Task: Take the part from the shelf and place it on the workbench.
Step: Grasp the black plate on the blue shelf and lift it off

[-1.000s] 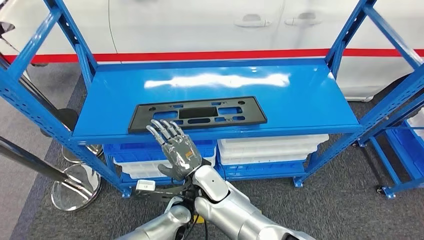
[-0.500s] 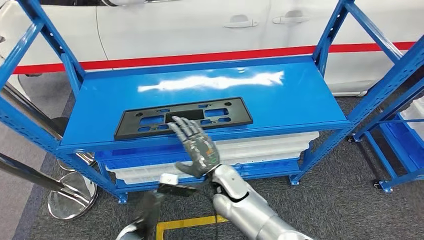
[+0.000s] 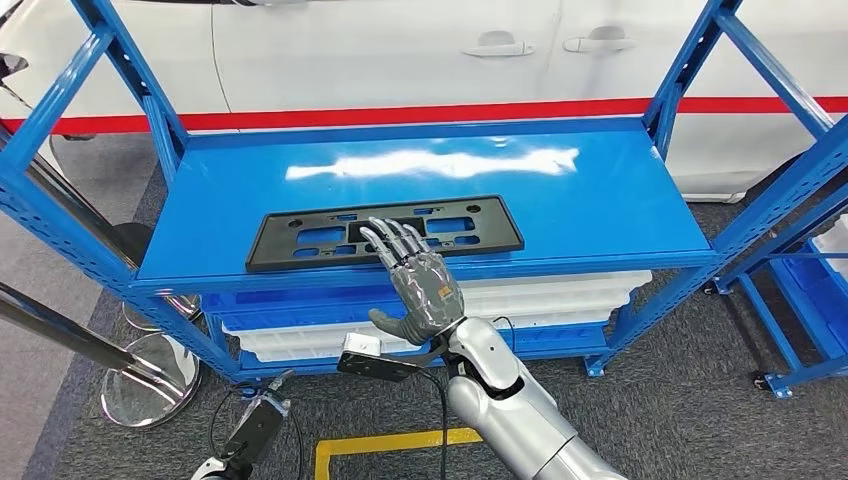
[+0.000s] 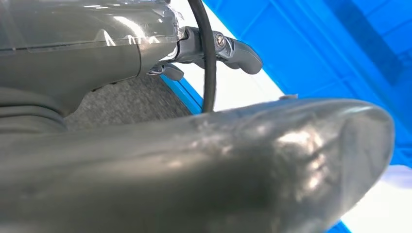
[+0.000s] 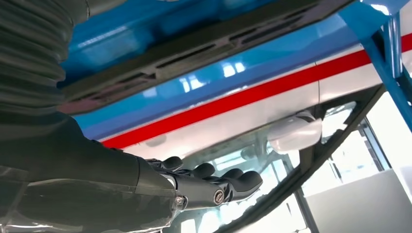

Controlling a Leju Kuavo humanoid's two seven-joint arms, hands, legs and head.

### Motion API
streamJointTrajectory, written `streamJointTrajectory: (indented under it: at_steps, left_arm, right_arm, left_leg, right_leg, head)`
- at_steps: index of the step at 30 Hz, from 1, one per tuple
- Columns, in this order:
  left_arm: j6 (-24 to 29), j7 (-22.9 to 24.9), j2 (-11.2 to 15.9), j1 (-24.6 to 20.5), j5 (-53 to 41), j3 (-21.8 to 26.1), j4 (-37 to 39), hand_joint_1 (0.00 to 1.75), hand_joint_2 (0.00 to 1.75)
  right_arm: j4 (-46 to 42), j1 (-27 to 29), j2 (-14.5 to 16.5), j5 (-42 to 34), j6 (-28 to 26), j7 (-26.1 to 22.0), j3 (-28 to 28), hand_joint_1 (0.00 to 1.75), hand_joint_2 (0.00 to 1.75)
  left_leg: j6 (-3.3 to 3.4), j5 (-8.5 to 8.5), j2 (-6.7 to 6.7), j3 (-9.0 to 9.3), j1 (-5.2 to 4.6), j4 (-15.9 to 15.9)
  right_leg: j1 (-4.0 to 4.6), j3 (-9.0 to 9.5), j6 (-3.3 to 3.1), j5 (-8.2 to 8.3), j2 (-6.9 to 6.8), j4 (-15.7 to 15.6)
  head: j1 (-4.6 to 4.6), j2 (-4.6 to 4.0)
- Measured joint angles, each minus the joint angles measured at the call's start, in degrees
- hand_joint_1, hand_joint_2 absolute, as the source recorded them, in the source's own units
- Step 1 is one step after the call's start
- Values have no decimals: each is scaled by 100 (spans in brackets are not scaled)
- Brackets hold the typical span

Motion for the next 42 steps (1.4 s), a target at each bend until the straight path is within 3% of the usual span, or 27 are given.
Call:
streamJointTrajectory:
  at_steps: [3,5,6,7,9,11,15,17,19,21,23,25,26,30,32,34,35,36,37,40,42]
  left_arm:
    - [-102,125,-163,-42,-130,326,1,0,0]
    - [-210,174,-207,-20,-176,557,6,0,0]
    - [-275,187,-217,-2,-181,680,14,0,0]
    - [-341,203,-220,18,-162,812,30,0,0]
    - [-431,278,-214,58,-55,1129,94,0,0]
    - [-443,458,-188,110,52,1489,214,0,0]
    - [-465,801,-102,285,94,2047,485,0,0]
    - [-509,923,-64,357,81,2227,600,0,0]
    - [-594,1011,-39,440,72,2381,715,0,0]
    - [-756,1048,-10,577,76,2529,814,0,0]
    - [-913,1046,15,696,81,2655,877,0,0]
    - [-988,1031,29,735,81,2743,918,0,0]
    - [-1010,1024,36,747,81,2776,937,0,0]
    - [-1054,1019,47,804,77,2869,989,0,0]
    - [-1075,1017,47,807,72,2889,1002,0,0]
    - [-1132,1006,52,820,60,2908,1021,0,0]
    - [-1159,995,57,832,48,2918,1031,0,0]
    - [-1179,980,62,842,25,2928,1040,0,0]
    - [-1188,963,67,848,-1,2935,1045,0,0]
    - [-1192,931,70,813,-120,2964,1047,0,0]
    - [-1178,935,79,757,-216,2999,1049,0,0]
  right_arm:
    - [-40,6,-3,15,23,19,-11,0,175]
    - [-39,47,-14,66,17,43,-20,0,175]
    - [-39,62,-21,100,4,55,-25,0,175]
    - [-39,69,-27,132,-9,64,-31,0,175]
    - [-35,64,-32,213,-26,96,-36,0,175]
    - [-5,50,-33,332,-35,161,-37,0,175]
    - [210,-33,-29,542,-97,271,-37,0,175]
    - [343,-93,-25,624,-149,298,-37,0,175]
    - [518,-129,-24,738,-222,345,-37,0,175]
    - [736,-138,-24,900,-371,420,-37,0,175]
    - [930,-152,-21,1045,-556,473,-38,0,175]
    - [1062,-185,-11,1115,-672,497,-40,0,175]
    - [1112,-200,-4,1129,-701,504,-42,0,175]
    - [1241,-234,7,1138,-742,518,-48,0,175]
    - [1282,-255,8,1144,-746,520,-55,0,175]
    - [1353,-263,9,1177,-750,517,-58,0,175]
    - [1395,-260,9,1201,-751,514,-58,0,175]
    - [1440,-258,14,1226,-757,508,-58,0,175]
    - [1478,-260,25,1244,-770,497,-58,0,175]
    - [1602,-313,105,1212,-880,400,-58,0,175]
    - [1711,-357,165,1108,-975,284,-63,0,175]
  left_leg:
    - [60,20,6,-4,14,-16]
    - [60,16,9,-9,14,-7]
    - [56,12,8,-9,14,0]
    - [48,6,6,-7,14,8]
    - [14,-17,1,-10,3,29]
    - [-39,-28,0,-20,-15,37]
    - [-168,-100,2,-34,0,95]
    - [-215,-373,0,-236,14,537]
    - [-246,-672,0,-559,20,1219]
    - [-258,-656,0,-677,22,1459]
    - [-242,-306,2,-424,22,925]
    - [-195,-85,-5,-117,6,300]
    - [-168,-61,-12,-47,-7,148]
    - [-37,-33,-19,-28,0,60]
    - [30,-8,-13,-23,20,29]
    - [62,-13,-13,-31,16,27]
    - [68,-18,-14,-32,15,28]
    - [68,-21,-15,-31,14,29]
    - [63,-25,-18,-24,14,30]
    - [15,-46,-29,-4,0,42]
    - [-49,-54,-30,-8,-15,46]
  right_leg:
    - [-27,-435,72,-500,-5,944]
    - [-44,-677,92,-614,-6,1421]
    - [-51,-654,91,-511,-7,1359]
    - [-58,-521,81,-322,-8,1077]
    - [-53,-143,44,14,-8,294]
    - [-33,40,1,105,-4,-101]
    - [-40,74,-116,123,1,-170]
    - [-55,100,-164,134,-14,-202]
    - [-41,104,-196,125,-27,-201]
    - [-32,107,-212,114,-18,-186]
    - [-32,111,-200,90,-2,-153]
    - [-13,99,-158,58,-2,-110]
    - [-4,90,-133,50,-5,-94]
    - [-3,59,-21,-7,-10,-33]
    - [-19,-138,29,-287,-11,407]
    - [-34,-496,61,-626,-13,1154]
    - [-40,-627,70,-688,-14,1413]
    - [-44,-670,70,-646,-15,1481]
    - [-45,-597,61,-501,-16,1319]
    - [-26,-53,-16,-9,-26,212]
    - [5,90,-61,34,-29,-99]
  head:
    - [2,0]
    - [1,0]
    - [1,0]
    - [1,0]
    - [1,0]
    - [1,0]
    - [0,0]
    - [-1,0]
    - [0,0]
    - [-1,0]
    - [-1,0]
    - [0,0]
    - [1,0]
    - [1,0]
    - [2,0]
    - [2,0]
    - [2,0]
    - [3,0]
    - [2,0]
    - [1,0]
    - [1,0]
